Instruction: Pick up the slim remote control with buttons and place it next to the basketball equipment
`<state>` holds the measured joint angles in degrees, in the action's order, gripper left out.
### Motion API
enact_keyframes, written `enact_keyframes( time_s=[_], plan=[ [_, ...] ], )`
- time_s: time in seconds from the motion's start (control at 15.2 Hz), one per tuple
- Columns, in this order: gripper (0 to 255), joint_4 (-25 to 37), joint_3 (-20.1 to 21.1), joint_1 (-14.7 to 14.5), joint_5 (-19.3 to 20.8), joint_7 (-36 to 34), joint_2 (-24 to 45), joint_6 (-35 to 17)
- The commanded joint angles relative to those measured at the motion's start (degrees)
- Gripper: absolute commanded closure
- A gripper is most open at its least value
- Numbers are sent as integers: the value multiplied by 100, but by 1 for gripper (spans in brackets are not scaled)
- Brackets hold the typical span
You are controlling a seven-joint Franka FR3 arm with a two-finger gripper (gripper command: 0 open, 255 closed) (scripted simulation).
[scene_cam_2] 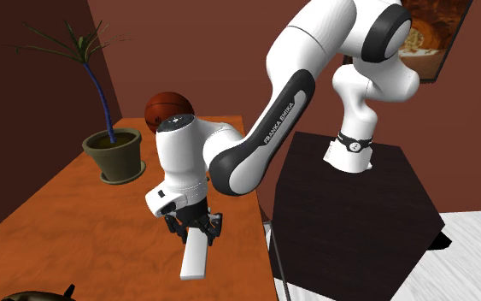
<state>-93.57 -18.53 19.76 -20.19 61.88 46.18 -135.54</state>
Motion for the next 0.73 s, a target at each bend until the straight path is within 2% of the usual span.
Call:
enact_keyframes(
  time_s=[0.0, 0.66],
  plan=[
    [255, -2, 0, 1, -1, -2, 3, 0],
    [255, -94, -137, -96, 141, -82, -440, 349]
  ],
)
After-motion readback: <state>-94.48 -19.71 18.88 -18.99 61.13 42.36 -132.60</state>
